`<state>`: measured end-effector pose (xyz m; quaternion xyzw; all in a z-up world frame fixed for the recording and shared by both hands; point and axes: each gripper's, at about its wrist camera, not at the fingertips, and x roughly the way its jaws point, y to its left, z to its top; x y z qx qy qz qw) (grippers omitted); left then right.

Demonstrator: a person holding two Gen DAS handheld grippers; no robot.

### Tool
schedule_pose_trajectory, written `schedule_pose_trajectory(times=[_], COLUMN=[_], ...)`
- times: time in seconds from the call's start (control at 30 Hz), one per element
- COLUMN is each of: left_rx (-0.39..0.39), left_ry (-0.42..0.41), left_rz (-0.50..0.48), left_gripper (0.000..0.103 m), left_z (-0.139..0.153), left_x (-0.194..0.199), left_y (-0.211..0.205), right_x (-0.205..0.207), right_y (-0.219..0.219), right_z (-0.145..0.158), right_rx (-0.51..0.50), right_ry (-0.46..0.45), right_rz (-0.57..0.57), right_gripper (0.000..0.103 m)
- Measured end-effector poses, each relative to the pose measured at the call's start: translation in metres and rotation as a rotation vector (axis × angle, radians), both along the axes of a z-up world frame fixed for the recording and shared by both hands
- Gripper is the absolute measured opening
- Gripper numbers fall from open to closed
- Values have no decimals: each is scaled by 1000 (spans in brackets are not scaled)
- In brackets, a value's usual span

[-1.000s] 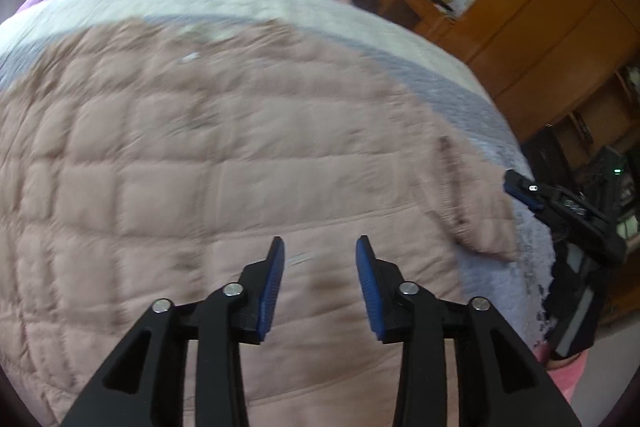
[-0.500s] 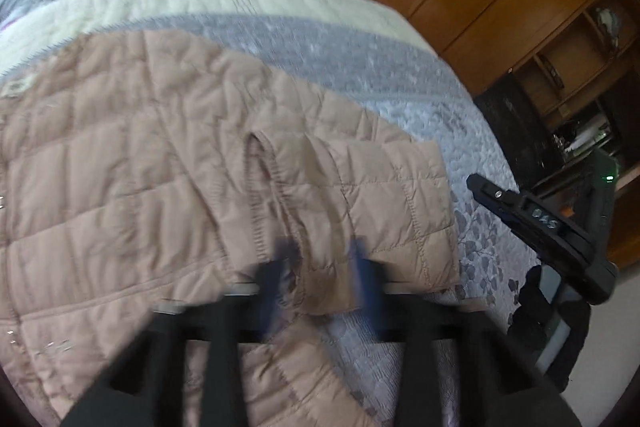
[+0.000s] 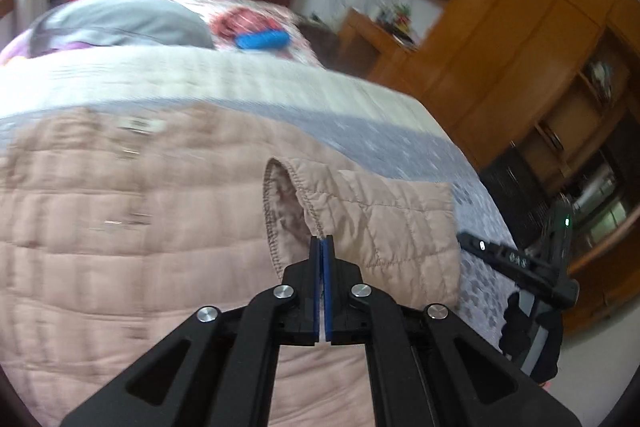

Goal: Fold large clothes

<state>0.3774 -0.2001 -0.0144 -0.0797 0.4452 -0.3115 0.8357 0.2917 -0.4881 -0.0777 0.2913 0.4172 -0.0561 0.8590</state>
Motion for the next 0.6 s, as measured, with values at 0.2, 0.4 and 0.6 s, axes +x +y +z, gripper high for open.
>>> schedule_pose_trajectory(times=[0.2, 0.4, 0.6], left_rx=[36, 105, 194], left_ry=[-46, -17, 93], left_rz=[159, 283, 300], left_gripper=[1, 1, 1], left_z=[4, -22, -84], left_x=[15, 34, 53], left_y=[82, 145, 163], right_x=[21, 35, 46], right_y=[51, 96, 113], right_z=[-7, -13, -37], right_rx=[13, -23, -91], right_ry=[5, 17, 93], right_rz=[153, 280, 304], right_gripper=[35, 35, 34])
